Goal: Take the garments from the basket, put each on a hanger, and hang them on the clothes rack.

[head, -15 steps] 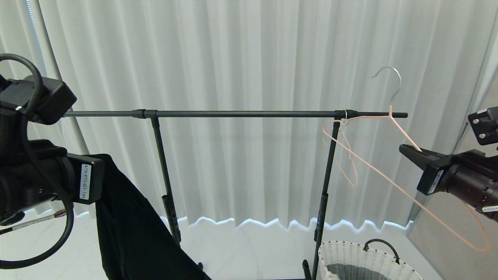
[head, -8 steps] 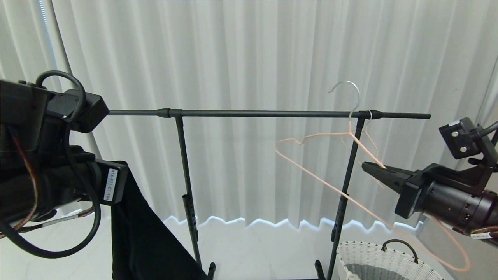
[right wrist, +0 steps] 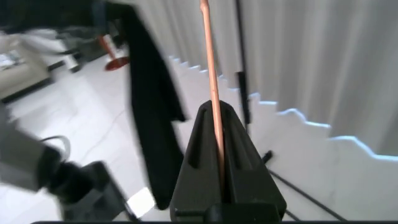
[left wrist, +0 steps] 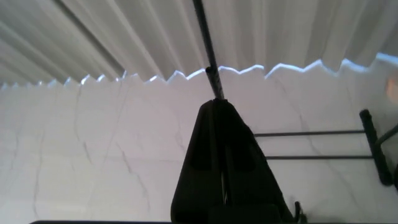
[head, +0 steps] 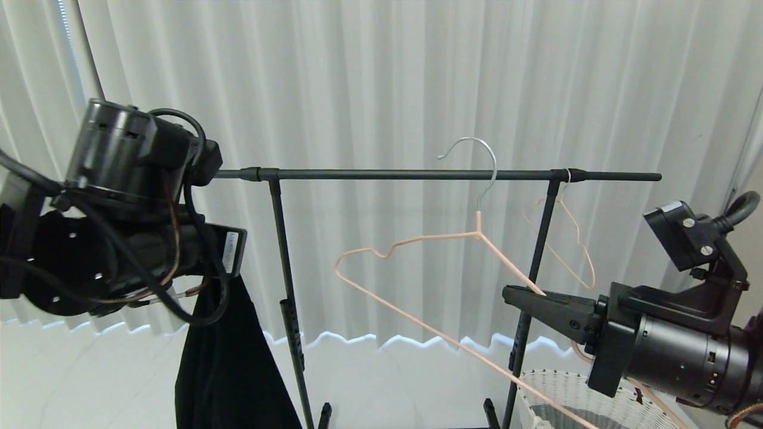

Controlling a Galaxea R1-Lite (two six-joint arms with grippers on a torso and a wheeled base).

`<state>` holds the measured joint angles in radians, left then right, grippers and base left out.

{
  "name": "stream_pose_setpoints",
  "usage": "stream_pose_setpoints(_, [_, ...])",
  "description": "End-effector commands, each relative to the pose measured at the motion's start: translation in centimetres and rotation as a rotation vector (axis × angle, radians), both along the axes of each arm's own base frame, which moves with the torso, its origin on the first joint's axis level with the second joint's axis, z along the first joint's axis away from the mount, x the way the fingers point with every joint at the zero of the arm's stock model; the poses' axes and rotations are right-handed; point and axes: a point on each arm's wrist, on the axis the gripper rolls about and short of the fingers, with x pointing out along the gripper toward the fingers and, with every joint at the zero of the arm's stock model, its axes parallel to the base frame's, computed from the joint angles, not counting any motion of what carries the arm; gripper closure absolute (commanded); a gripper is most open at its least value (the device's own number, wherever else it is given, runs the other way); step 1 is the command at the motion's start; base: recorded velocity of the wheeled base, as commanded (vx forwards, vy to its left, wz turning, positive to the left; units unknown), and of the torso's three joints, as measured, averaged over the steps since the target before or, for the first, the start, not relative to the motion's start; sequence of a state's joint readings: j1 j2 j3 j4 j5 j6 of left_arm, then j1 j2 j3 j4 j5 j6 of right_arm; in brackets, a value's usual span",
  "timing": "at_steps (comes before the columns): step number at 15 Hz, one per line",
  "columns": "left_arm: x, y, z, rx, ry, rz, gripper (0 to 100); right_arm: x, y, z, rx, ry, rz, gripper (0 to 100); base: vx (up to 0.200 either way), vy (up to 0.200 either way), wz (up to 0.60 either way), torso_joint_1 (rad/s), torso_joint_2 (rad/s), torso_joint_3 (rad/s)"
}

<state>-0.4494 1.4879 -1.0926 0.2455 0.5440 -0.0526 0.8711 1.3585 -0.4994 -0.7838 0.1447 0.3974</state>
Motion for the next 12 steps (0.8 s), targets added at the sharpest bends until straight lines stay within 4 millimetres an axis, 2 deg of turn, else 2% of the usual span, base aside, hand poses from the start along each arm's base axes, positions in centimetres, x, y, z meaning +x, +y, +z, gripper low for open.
stream_pose_setpoints(1, [3.9, -1.6, -1.5, -0.022, 0.032, 0.066, 100, -0.5, 0.3, 0.3, 0.018, 0.000, 0.036, 100, 0.000, 0.000, 0.00, 0.000, 0.00, 0.000])
stream_pose_setpoints(5, [4.6, -2.3, -0.6, -0.067, -0.007, 0.068, 100, -0.3, 0.6, 1.7, 0.094, 0.030, 0.038, 100, 0.000, 0.000, 0.00, 0.000, 0.00, 0.000])
stream_pose_setpoints(11, [4.9, -2.7, 0.0, -0.159, -0.042, 0.105, 100, -0.2, 1.4, 1.5, 0.095, 0.068, 0.103, 100, 0.000, 0.000, 0.00, 0.000, 0.00, 0.000])
stream_pose_setpoints(12, [4.7, -2.9, 0.4, -0.169, -0.051, 0.091, 100, 0.4, 2.0, 1.3, 0.087, 0.070, 0.103, 100, 0.000, 0.000, 0.00, 0.000, 0.00, 0.000])
